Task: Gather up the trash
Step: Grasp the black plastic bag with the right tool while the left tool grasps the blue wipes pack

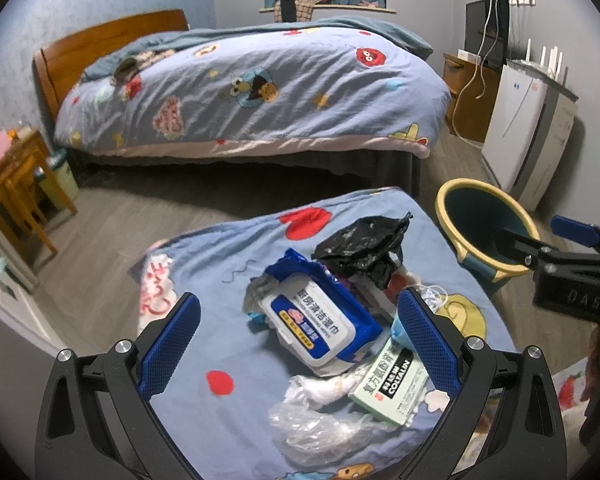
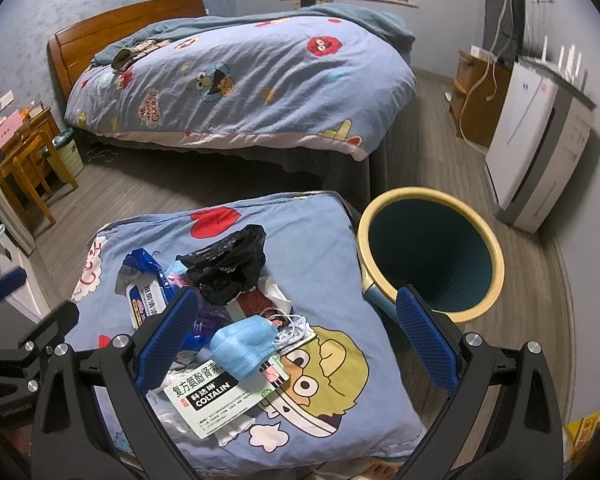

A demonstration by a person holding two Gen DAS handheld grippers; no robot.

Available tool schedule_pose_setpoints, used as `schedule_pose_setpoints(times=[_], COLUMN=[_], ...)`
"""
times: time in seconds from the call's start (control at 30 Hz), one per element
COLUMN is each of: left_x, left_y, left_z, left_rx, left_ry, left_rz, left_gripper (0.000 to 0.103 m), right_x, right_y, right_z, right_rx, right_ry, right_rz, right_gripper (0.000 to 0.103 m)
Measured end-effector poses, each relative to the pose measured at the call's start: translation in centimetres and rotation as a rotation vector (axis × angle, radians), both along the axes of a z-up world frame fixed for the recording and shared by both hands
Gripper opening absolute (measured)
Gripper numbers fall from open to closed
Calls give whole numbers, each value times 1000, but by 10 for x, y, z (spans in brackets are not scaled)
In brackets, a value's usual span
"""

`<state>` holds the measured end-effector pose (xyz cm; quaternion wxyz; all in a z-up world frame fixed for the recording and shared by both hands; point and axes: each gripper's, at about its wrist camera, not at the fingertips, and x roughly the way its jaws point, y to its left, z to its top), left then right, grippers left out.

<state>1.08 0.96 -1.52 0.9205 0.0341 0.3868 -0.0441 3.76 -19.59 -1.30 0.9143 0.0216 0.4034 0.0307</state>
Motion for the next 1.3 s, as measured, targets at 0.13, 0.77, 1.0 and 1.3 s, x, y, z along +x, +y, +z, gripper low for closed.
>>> schedule_pose_setpoints(times=[0.13, 0.77, 1.0, 1.3], left_x=[10, 64, 70, 83], left_y=[15, 15, -19, -12], left_z=[-10, -91, -99, -119], left_rx=[-10, -60, -32, -89], left_ry=[37, 178, 167, 235], left_rz=[27, 127, 77, 125], left_gripper=[98, 97, 97, 97], right_x=[19, 121, 131, 128], right_y=[-5, 31, 36, 32], right_z=[-3, -80, -107, -85], right_rx=[39, 234, 303, 301], right_ry=[20, 265, 366, 297], right_rz=[-18, 70, 87, 118], right_gripper=[97, 85, 29, 11])
